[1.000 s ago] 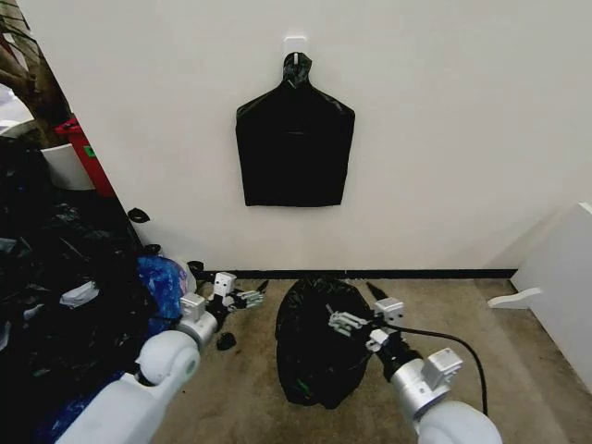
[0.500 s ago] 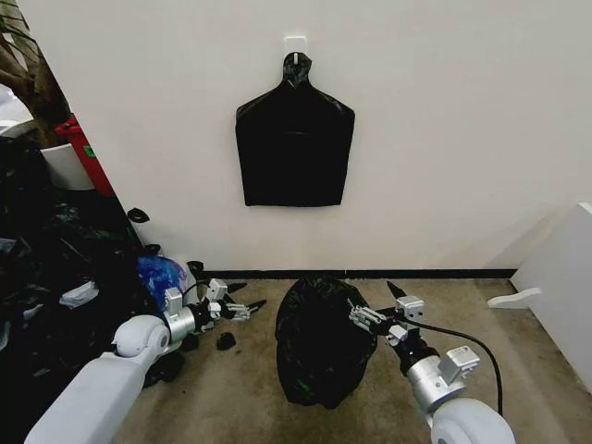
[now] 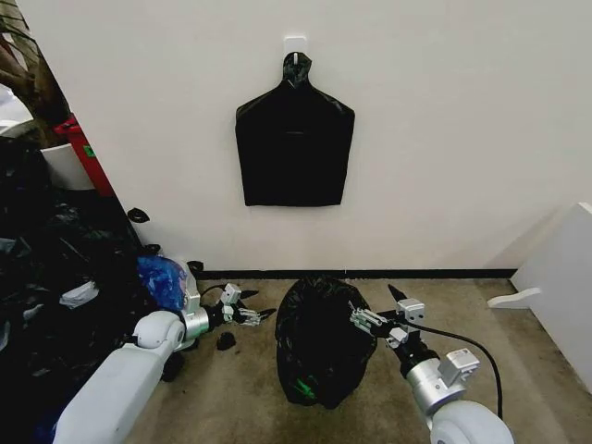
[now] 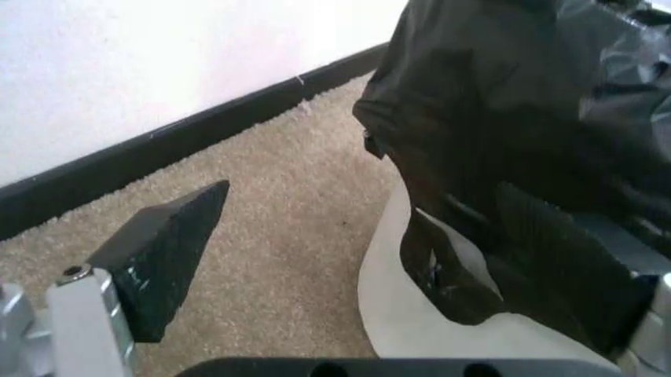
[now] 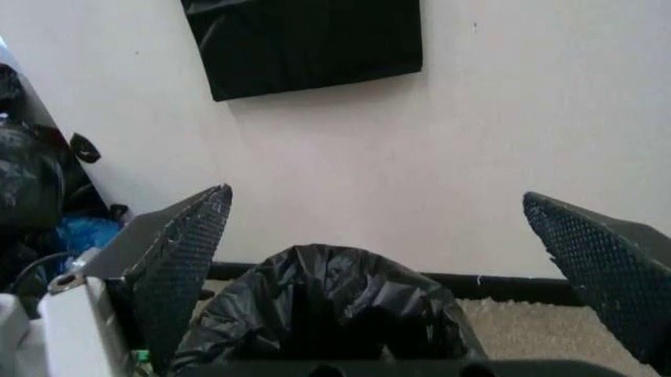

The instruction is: Place the garbage bag over the trash bin.

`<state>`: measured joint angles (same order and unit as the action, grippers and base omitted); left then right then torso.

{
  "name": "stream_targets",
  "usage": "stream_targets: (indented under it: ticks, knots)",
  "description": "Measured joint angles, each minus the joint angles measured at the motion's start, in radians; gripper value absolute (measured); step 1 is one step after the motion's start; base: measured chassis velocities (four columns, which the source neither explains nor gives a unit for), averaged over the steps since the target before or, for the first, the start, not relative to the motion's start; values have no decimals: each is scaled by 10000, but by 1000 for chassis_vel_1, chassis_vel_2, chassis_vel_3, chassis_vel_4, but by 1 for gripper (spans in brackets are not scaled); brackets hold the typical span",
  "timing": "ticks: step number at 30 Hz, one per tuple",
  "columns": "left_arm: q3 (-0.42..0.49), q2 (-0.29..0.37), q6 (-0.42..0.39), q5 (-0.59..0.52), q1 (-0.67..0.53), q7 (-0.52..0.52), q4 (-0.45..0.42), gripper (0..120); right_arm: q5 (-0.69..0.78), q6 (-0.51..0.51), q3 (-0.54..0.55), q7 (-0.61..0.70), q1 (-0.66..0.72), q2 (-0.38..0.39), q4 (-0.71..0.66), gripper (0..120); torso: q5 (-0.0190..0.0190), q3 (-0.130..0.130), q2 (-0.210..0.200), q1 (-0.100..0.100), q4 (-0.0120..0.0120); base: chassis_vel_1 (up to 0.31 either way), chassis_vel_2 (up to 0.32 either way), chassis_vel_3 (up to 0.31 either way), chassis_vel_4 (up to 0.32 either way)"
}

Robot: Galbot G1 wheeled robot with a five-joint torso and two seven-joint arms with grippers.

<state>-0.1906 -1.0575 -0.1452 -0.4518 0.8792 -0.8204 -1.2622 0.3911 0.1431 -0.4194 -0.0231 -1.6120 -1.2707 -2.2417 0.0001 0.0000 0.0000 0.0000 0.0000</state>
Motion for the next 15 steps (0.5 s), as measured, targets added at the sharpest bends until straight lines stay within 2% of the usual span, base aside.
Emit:
stream_targets:
  ticks: [15]
  knots:
    - [160, -705, 202, 619, -395, -203, 719, 100, 14, -12, -199, -9, -138, -69, 39, 100, 0, 0, 0, 0, -1, 0, 0, 0, 0]
